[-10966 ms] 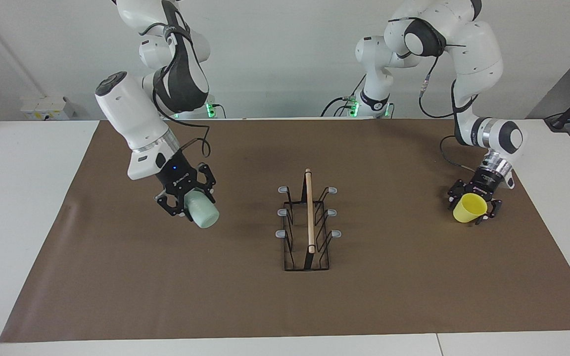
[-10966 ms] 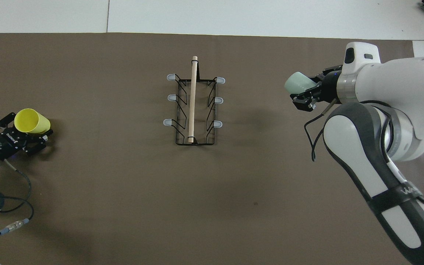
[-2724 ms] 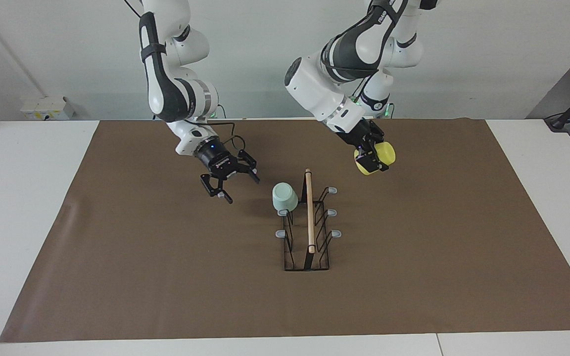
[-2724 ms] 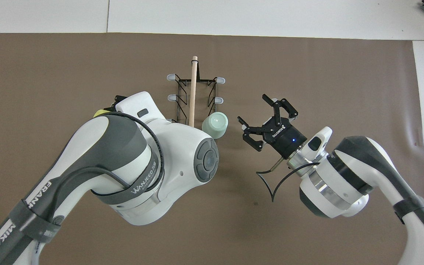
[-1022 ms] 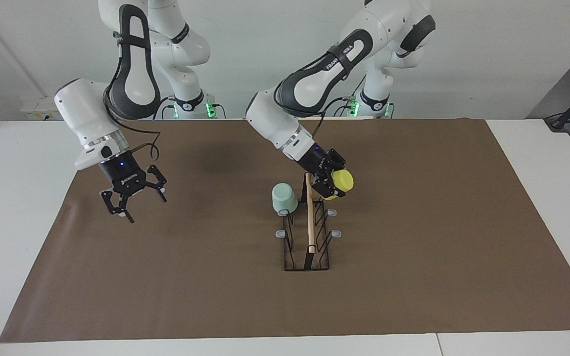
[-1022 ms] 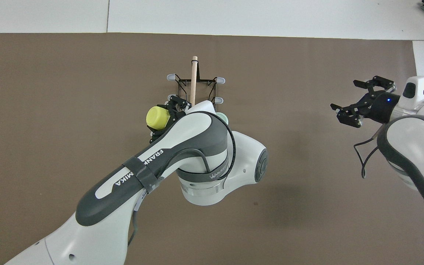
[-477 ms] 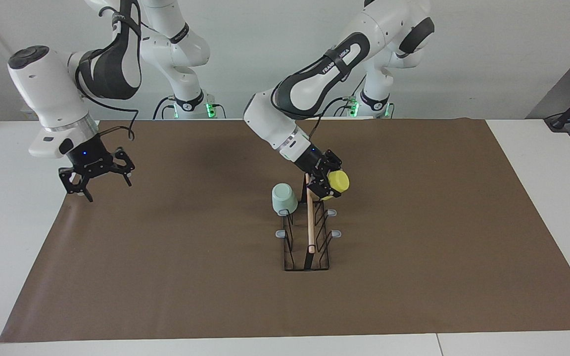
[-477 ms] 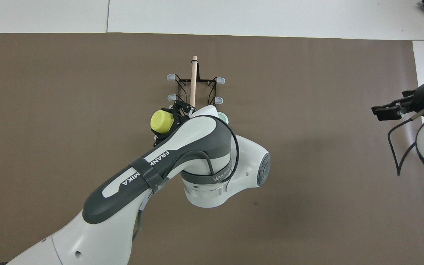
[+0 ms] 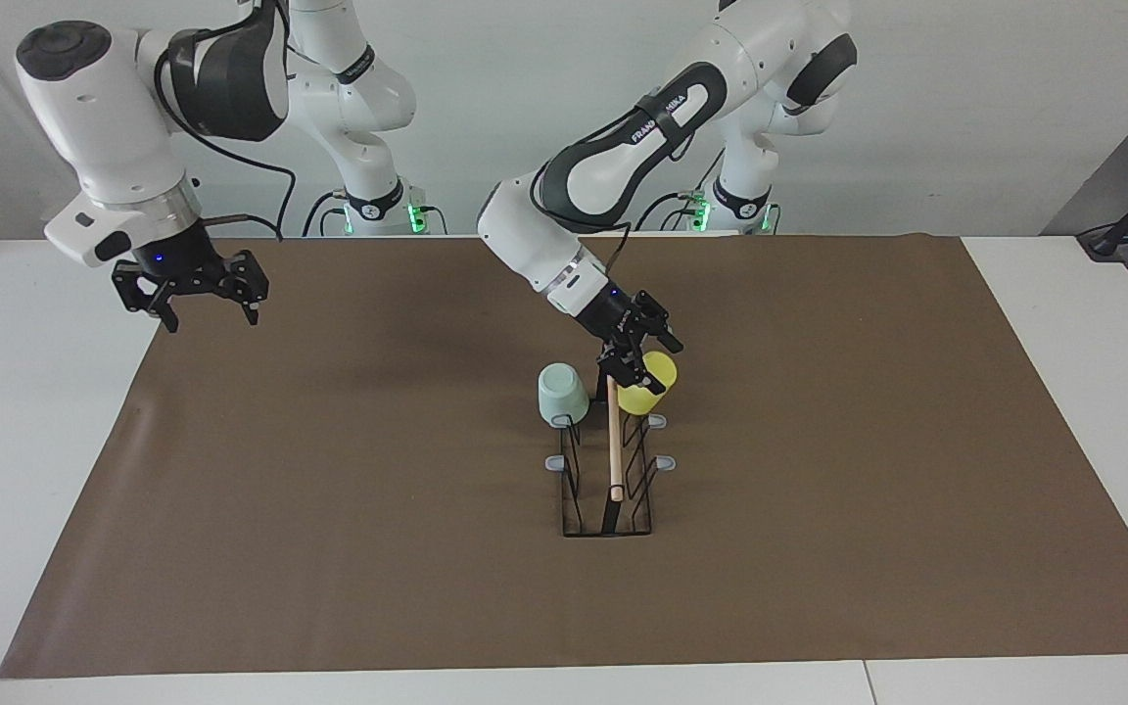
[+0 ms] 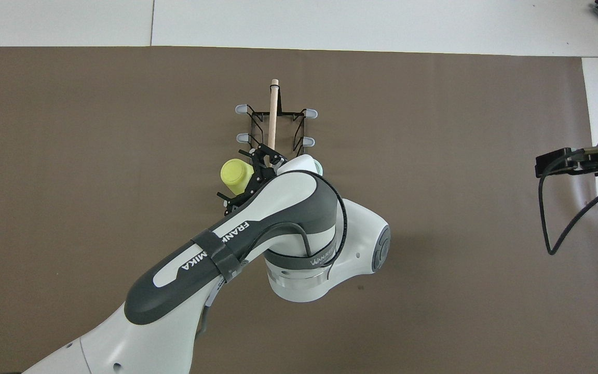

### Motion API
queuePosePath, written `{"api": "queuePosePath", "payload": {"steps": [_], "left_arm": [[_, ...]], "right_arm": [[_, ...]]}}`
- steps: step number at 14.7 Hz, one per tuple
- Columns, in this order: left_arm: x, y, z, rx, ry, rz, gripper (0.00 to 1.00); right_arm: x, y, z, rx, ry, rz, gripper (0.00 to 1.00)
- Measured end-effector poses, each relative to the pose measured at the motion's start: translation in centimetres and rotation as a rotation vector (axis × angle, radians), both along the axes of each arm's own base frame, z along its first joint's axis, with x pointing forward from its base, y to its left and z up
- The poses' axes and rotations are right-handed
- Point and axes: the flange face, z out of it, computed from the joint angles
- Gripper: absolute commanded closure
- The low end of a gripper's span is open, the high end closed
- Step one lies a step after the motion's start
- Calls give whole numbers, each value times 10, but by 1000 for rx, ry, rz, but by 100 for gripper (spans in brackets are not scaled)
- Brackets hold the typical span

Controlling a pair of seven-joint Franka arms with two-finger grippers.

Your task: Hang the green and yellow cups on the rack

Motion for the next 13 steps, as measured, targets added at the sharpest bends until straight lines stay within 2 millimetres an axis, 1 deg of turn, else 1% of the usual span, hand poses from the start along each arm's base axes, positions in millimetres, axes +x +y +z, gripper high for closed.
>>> {"api": "queuePosePath", "payload": {"steps": [2,4,6,8,9,11,13], "left_arm": [[0,0,4,1,-5,6,0],[1,0,13,-10,-16,8,0],[-3,0,31,-21,4,5,0],[-6,8,56,-33,60,7,0],[-4,17,69,-37,85,13,0],[9,40,93,-62,148,2,0],[22,72,116,-112,245,4,0]], "right_arm": [[0,2,-13,1,35,-10,0],[1,5,-17,32,43,-18,0],[3,7,-16,52,34,-22,0],[1,7,-11,56,47,-25,0],[-1,6,-5,59,65,-28,0],[-4,7,5,59,85,-29,0],[-1,7,7,59,85,-28,0]]}}
